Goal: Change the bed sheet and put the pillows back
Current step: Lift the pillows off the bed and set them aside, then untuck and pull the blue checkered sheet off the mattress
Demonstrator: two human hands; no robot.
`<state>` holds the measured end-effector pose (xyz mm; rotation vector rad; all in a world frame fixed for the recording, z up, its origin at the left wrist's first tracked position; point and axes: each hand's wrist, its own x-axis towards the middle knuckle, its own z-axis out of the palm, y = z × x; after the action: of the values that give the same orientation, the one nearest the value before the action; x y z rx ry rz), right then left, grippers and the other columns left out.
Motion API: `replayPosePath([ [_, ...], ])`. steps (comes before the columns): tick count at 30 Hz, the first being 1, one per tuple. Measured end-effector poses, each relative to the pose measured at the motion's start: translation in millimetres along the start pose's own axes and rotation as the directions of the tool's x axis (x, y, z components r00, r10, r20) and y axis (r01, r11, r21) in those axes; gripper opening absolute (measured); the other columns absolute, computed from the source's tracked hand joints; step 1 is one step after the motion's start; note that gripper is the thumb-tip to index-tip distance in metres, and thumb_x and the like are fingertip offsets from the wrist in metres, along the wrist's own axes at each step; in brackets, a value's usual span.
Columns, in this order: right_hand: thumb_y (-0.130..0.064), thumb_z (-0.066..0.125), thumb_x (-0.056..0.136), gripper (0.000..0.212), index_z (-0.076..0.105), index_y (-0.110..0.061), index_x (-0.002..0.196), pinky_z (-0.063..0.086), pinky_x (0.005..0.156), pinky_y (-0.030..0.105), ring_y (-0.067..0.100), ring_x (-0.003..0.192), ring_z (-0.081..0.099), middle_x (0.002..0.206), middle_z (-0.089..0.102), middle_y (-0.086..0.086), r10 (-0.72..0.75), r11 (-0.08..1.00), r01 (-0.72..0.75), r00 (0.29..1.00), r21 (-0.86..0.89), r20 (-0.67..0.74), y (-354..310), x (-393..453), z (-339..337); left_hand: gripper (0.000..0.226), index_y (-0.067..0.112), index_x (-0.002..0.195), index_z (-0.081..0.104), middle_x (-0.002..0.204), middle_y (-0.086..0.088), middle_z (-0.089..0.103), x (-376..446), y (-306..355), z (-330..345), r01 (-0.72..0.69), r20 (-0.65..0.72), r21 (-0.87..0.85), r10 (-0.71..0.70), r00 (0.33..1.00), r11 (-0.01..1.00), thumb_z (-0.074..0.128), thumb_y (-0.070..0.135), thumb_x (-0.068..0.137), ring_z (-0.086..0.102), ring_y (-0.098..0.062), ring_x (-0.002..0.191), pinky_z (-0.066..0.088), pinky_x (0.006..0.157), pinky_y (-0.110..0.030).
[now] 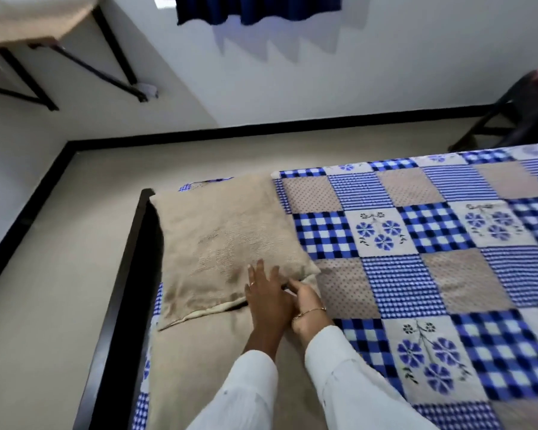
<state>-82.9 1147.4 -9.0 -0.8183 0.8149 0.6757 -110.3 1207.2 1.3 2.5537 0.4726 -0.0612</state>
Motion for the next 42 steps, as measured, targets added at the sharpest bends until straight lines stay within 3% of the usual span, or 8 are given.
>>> replayPosePath([
  [5,-0.021,0.045,0.096,0.021,0.058,-0.007,0.085,0.046,0.038,0.016,0.013,0.049,0.061,0.065,0.065,0.003,-0.121,0.982,0.126,0.992,0.138,-0.045,-83.0,-74.1,-104.7,0.051,0.007,0.121,0.058,0.140,-0.017,0.043,-54.8,109.6,33.8,-0.113,0.135,-0.058,0.120,0.984,0.992,0.038,0.019,0.076,0.042,-0.035,0.128,0.036,0.104,-0.042],
  [11,-0.027,0.040,0.097,0.016,0.052,-0.016,0.093,0.045,0.062,0.031,0.019,0.078,0.058,0.090,0.060,0.005,-0.285,0.919,0.308,0.950,0.247,-0.127,-182.5,-179.2,-274.9,0.040,0.009,0.130,0.050,0.136,-0.006,0.048,-149.4,280.5,99.4,-0.222,0.193,-0.267,0.278,0.941,0.938,0.049,0.017,0.090,0.044,-0.021,0.125,0.034,0.099,-0.025],
  [18,-0.029,0.040,0.098,0.020,0.052,-0.017,0.089,0.042,0.065,0.031,0.018,0.078,0.057,0.083,0.065,0.004,-0.390,0.810,0.492,0.858,0.319,-0.334,-263.4,-298.2,-481.2,0.040,0.006,0.131,0.049,0.134,-0.011,0.049,-263.8,468.7,191.5,-0.179,0.330,-0.402,0.324,0.887,0.898,0.051,0.008,0.091,0.049,-0.026,0.120,0.036,0.097,-0.029],
  [22,-0.032,0.038,0.099,0.023,0.053,-0.019,0.090,0.047,0.064,0.030,0.017,0.076,0.061,0.086,0.065,0.001,-0.394,0.730,0.577,0.793,0.366,-0.464,-289.7,-326.3,-582.7,0.039,0.008,0.130,0.049,0.135,-0.012,0.046,-311.5,555.2,248.0,-0.246,0.432,-0.397,0.417,0.800,0.884,0.053,0.011,0.091,0.046,-0.025,0.124,0.037,0.097,-0.030],
  [27,-0.026,0.037,0.098,0.026,0.055,-0.011,0.087,0.043,0.039,0.012,0.009,0.035,0.058,0.047,0.064,-0.001,-0.378,0.655,0.629,0.753,0.420,-0.538,-320.5,-353.6,-682.6,0.039,0.005,0.109,0.064,0.108,-0.016,0.064,-352.5,640.1,350.6,-0.300,0.554,-0.423,0.505,0.661,0.855,0.050,0.017,0.075,0.061,-0.030,0.104,0.048,0.088,-0.038],
  [33,-0.034,0.038,0.098,0.026,0.054,-0.018,0.086,0.042,0.055,0.024,0.016,0.066,0.058,0.058,0.068,-0.003,-0.337,0.604,0.709,0.640,0.363,-0.690,-392.0,-346.7,-820.3,0.035,0.008,0.125,0.054,0.131,-0.009,0.053,-381.6,761.0,425.1,-0.435,0.637,-0.384,0.575,0.514,0.814,0.051,0.008,0.089,0.049,-0.022,0.122,0.034,0.095,-0.022],
  [36,-0.032,0.039,0.098,0.026,0.054,-0.018,0.081,0.040,0.042,0.020,0.015,0.061,0.058,0.069,0.066,0.001,-0.284,0.657,0.670,0.644,0.346,-0.710,-434.6,-342.3,-872.1,0.038,0.009,0.130,0.051,0.135,-0.008,0.051,-375.9,820.4,468.0,-0.559,0.677,-0.333,0.605,0.418,0.759,0.050,0.011,0.091,0.045,-0.021,0.126,0.033,0.100,-0.023],
  [42,-0.025,0.044,0.097,0.025,0.061,-0.011,0.086,0.035,0.054,0.024,0.014,0.061,0.051,0.072,0.059,0.002,-0.241,0.814,0.566,0.530,0.128,-0.813,-512.9,-318.6,-967.2,0.042,0.011,0.134,0.047,0.138,-0.008,0.048,-370.4,917.0,550.3,-0.767,0.729,-0.246,0.634,0.257,0.593,0.048,0.011,0.093,0.046,-0.022,0.126,0.035,0.102,-0.027],
])
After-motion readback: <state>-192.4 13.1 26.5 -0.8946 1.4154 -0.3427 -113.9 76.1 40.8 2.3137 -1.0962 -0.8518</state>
